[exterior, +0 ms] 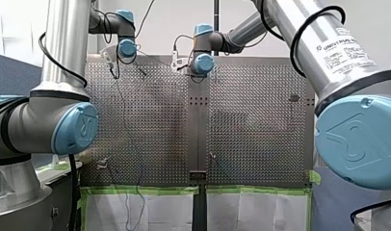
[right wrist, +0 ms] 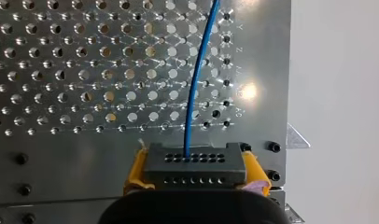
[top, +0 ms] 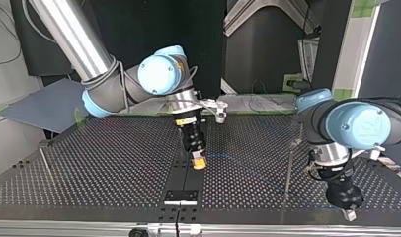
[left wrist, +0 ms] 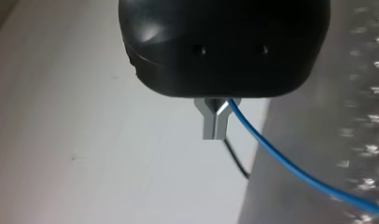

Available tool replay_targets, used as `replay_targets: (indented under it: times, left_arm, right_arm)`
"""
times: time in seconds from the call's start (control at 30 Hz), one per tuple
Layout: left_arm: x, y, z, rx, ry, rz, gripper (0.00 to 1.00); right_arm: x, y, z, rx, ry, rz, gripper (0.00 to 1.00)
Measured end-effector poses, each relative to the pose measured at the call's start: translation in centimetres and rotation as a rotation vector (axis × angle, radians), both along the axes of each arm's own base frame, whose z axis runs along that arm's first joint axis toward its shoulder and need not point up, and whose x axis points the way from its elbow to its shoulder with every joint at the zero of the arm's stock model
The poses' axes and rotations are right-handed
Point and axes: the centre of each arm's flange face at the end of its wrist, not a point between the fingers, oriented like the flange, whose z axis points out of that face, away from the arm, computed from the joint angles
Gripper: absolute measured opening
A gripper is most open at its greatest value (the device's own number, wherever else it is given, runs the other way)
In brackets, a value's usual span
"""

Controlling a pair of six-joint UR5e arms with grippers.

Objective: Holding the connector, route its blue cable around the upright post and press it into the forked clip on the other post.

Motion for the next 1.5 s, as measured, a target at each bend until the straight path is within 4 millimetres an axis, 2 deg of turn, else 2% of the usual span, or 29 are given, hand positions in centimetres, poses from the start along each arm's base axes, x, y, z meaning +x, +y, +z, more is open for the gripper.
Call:
replay_targets:
  times: [0.13, 0.57, 1.1, 1.3, 1.5]
  left_arm:
    - [0.1, 0.2, -0.6, -0.003, -0.004, 0.002, 0.00]
    - [-0.2, 1.0, -4.8, -0.011, 0.031, 0.012, 0.00]
    - [-0.9, 1.0, -9.7, -0.013, 0.068, -0.038, 0.00]
    - [-1.1, 0.6, -11.7, -0.010, 0.076, -0.067, 0.00]
    - [-0.5, -0.4, -14.4, 0.006, 0.132, -0.115, 0.00]
  right_arm:
    - [0.0, 0.0, -0.2, 0.004, 0.005, 0.000, 0.00]
    - [0.0, 0.2, -1.1, 0.018, 0.037, -0.004, 0.00]
    - [0.5, -0.4, -6.6, 0.096, 0.141, -0.022, 0.00]
    - [0.5, -0.6, -7.7, 0.109, 0.157, -0.027, 0.00]
    - [0.4, -0.8, -8.9, 0.116, 0.162, -0.033, 0.00]
